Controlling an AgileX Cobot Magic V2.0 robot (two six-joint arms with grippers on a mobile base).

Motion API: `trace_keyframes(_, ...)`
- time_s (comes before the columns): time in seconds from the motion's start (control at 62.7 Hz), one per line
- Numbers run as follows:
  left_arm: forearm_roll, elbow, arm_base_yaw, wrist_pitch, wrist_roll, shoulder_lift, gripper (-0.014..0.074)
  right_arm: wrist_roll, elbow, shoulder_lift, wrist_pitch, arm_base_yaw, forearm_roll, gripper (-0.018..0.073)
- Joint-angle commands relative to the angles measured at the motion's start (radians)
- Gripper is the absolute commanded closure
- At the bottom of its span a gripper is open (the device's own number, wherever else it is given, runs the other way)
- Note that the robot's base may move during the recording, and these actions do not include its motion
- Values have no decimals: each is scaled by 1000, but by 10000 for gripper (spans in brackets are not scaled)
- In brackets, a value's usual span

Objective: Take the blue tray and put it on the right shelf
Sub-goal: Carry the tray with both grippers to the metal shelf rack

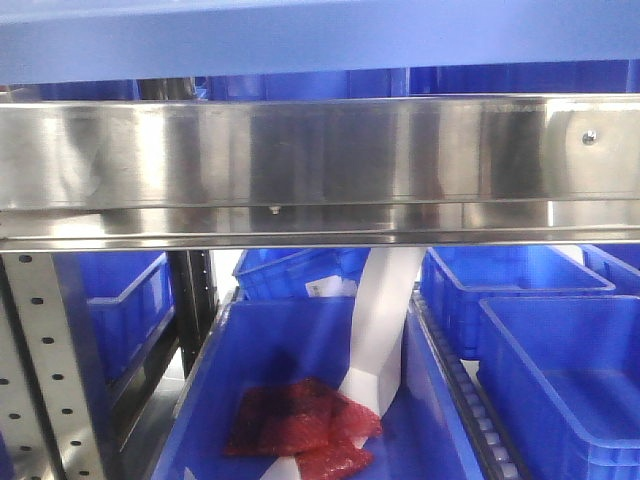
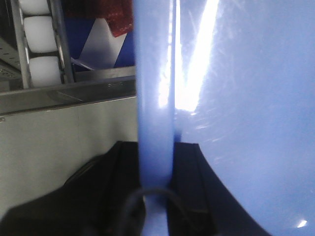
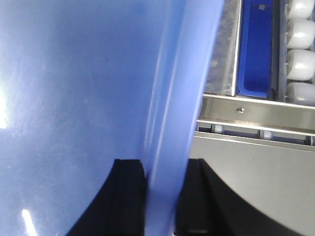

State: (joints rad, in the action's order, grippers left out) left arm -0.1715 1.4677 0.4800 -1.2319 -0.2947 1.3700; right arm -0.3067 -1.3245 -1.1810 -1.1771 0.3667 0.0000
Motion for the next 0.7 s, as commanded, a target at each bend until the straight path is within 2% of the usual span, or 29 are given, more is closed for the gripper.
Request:
trace_keyframes(0.0,24,25,-1,-100,20,-34,645,27,-37,28,39,-6,-49,503)
trace_keyframes(0.447,33,29,-1,-70,20,-26,645,27,-37,28,47,-6,-49,503)
trace_keyframes(0.574,33,63,-3,-60,97,0,645,28,-38,28,79,-6,-41,503)
trace_keyframes(0.686,37,176,-22,-59,98,52,645,28,-79,11,136,-6,-20,503)
